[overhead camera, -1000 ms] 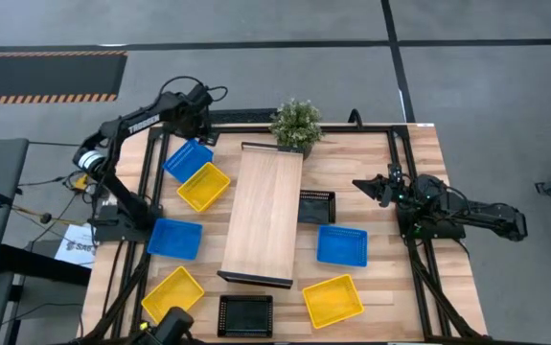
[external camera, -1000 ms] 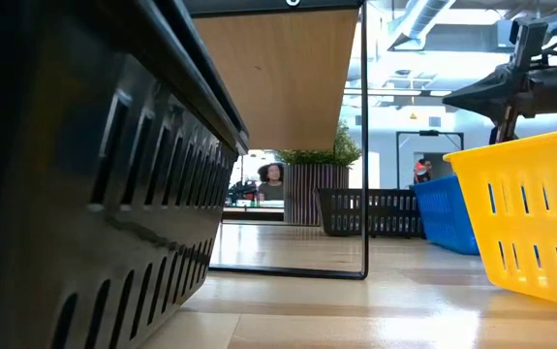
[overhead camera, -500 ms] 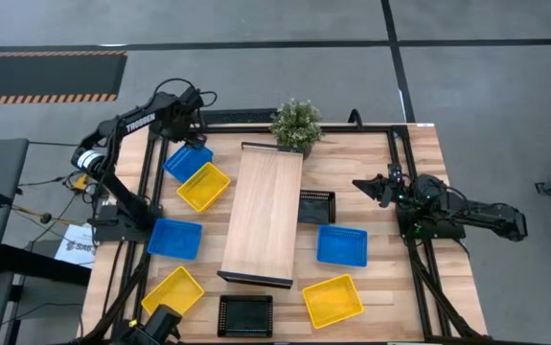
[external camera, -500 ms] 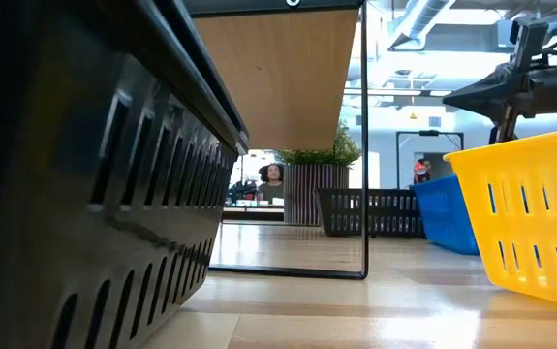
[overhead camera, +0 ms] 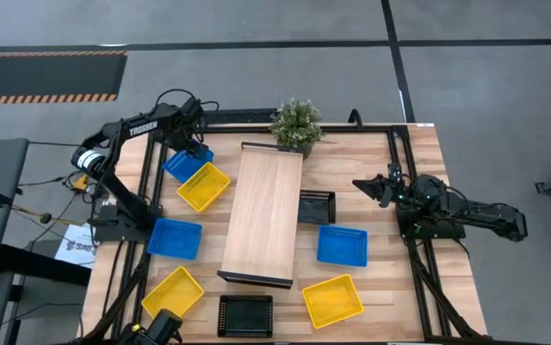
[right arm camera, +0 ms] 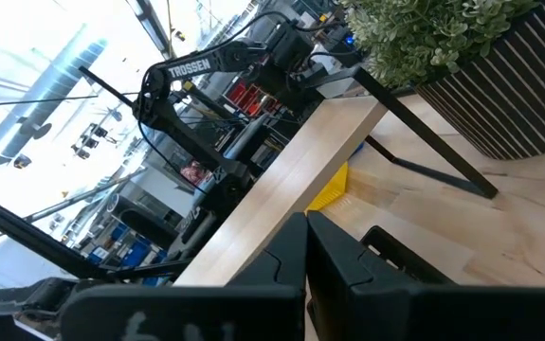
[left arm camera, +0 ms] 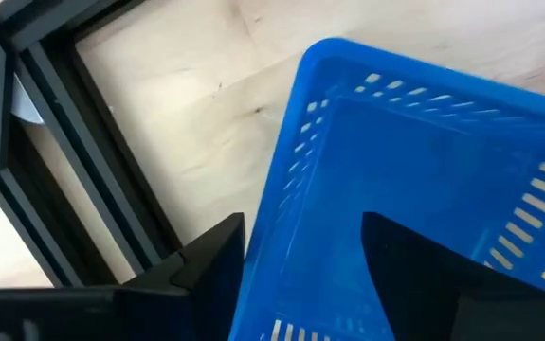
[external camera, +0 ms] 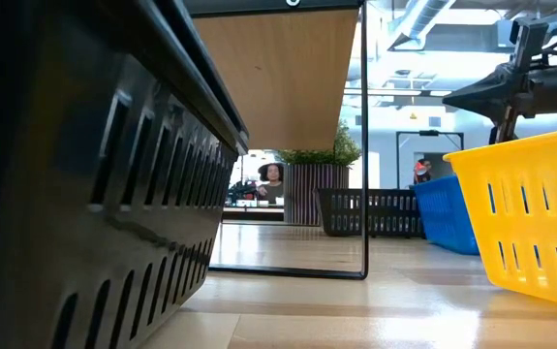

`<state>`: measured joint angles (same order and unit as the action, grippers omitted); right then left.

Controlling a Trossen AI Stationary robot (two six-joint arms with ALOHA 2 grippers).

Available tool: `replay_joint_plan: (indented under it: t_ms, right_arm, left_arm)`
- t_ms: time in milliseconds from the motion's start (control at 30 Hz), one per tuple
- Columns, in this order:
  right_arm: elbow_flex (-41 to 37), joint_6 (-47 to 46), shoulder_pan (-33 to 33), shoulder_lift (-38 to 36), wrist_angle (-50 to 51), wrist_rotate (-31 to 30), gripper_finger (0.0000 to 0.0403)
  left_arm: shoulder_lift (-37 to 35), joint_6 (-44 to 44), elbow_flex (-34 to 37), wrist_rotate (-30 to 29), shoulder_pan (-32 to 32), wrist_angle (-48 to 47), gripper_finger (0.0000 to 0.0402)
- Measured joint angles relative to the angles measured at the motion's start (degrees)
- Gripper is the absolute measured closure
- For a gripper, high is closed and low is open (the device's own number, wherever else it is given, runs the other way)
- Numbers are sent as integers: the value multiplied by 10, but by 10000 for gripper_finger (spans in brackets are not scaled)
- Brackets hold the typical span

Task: Stack baskets on shelf by color
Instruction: Put the top left blue basket on the shelf

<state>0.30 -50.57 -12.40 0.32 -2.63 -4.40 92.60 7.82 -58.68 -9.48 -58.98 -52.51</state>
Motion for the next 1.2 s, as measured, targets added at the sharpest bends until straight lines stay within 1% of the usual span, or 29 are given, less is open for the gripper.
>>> replay_joint_plan:
  t_ms: [100, 333, 367, 567, 733, 900, 1100, 1133, 1200]
  right_arm:
    - [0, 0, 0, 0, 0, 0, 377]
    - [0, 0, 0, 0, 0, 0, 377]
    - [0, 0, 0, 0, 0, 0, 377]
    - [0, -1, 0, 0, 0, 0, 377]
    - [0, -2, 0, 0, 0, 0, 377]
    - [0, -1, 0, 0, 0, 0, 377]
    - [0, -1, 0, 0, 0, 0, 377]
    - [0, 0, 0, 0, 0, 0, 377]
    - [0, 0, 0, 0, 0, 0, 377]
  left_arm:
    - [0, 0, 1, -8, 0, 2, 252]
    - [0, -12, 1, -15, 0, 21, 379]
    - [0, -13, 1, -14, 0, 24, 389]
    - [-1, -14, -3, -19, 0, 27, 399]
    - [-1, -16, -57, -18, 0, -20, 400]
    - [0, -35, -164, -16, 0, -115, 401]
    - [0, -48, -336, -10, 17, -223, 401]
    - [0, -59, -366, 0, 23, -235, 401]
    - [0, -82, -421, 37, 38, -253, 401]
